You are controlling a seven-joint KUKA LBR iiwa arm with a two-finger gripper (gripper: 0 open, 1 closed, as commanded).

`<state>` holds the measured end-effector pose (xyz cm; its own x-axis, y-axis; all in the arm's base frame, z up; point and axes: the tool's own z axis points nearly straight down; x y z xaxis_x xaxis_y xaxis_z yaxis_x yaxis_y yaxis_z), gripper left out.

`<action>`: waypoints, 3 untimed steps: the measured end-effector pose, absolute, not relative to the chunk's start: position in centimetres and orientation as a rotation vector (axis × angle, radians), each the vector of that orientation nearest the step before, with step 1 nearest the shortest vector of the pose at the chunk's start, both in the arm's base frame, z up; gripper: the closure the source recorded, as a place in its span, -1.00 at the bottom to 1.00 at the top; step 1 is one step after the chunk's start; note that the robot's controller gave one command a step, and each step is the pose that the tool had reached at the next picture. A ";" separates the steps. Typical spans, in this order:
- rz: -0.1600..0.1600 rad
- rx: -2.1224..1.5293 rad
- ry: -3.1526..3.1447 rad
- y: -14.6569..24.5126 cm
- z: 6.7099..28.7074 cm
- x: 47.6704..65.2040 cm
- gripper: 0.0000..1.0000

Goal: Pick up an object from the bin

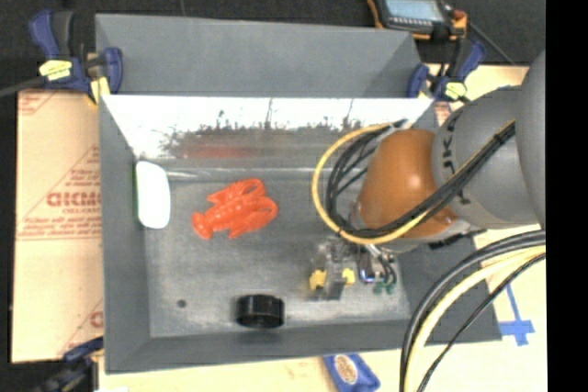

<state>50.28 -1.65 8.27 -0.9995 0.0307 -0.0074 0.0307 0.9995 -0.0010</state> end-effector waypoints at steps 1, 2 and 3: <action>0.002 0.040 3.154 -1.7 9.8 49.7 1.00; 0.001 0.057 3.131 -2.4 12.5 50.9 1.00; 0.000 0.056 3.134 -2.3 8.2 53.6 1.00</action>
Offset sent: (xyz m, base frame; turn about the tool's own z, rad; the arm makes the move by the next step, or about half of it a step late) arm 0.0109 -0.0207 -0.0127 0.0332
